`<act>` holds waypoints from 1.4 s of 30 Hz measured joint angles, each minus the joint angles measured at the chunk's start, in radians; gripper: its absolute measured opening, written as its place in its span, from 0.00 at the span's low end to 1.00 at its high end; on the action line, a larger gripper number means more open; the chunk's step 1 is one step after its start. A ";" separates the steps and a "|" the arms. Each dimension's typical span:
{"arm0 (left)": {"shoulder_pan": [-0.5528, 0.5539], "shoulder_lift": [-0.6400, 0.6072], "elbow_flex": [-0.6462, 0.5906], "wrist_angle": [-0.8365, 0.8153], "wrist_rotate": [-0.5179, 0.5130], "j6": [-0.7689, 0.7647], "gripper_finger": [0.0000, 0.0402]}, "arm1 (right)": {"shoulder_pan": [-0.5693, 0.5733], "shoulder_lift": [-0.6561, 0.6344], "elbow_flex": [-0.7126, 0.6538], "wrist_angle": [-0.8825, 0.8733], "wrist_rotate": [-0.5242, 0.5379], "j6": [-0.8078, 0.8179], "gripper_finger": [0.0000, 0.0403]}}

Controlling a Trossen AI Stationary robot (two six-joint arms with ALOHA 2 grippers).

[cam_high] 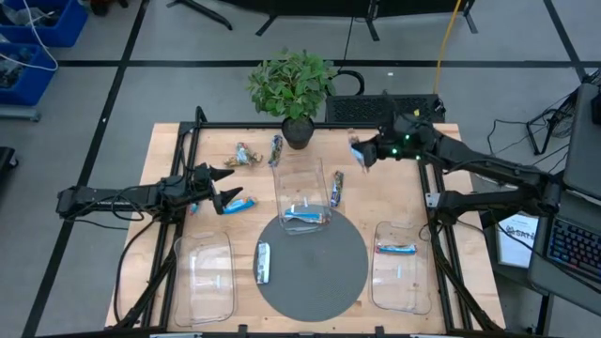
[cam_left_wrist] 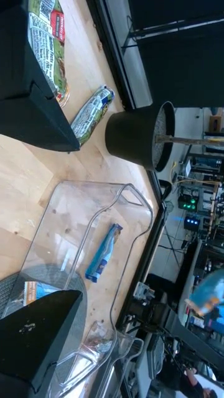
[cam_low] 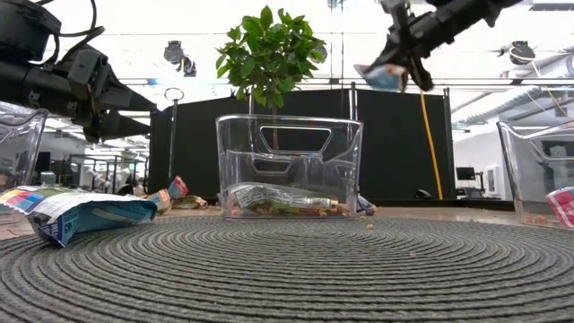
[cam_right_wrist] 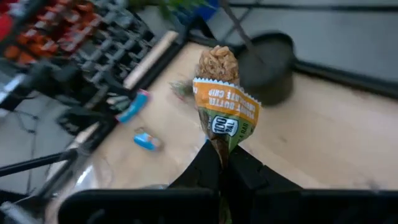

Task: Pick and place Granola Bars by type
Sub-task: Put the right yellow granola bar into the middle transparent bin

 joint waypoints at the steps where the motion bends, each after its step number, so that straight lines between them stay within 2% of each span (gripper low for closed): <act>1: 0.000 0.000 0.000 0.000 0.000 0.000 0.94 | 0.000 0.004 0.022 -0.001 -0.009 -0.013 0.00; 8: 0.000 0.000 0.000 0.000 0.000 0.000 0.94 | 0.001 0.069 0.207 -0.088 -0.063 -0.114 0.00; 17: 0.000 0.000 0.000 0.000 0.000 0.000 0.94 | 0.002 0.215 0.489 -0.211 -0.146 -0.248 0.00; 26: 0.000 0.000 0.000 0.000 0.000 0.000 0.94 | 0.044 0.382 0.679 -0.284 -0.252 -0.361 0.00; 33: 0.000 0.000 0.000 0.000 0.000 0.000 0.94 | 0.106 0.500 0.772 -0.369 -0.275 -0.467 0.00; 42: 0.000 0.000 0.000 0.000 0.000 0.000 0.94 | 0.174 0.612 0.809 -0.449 -0.269 -0.590 0.00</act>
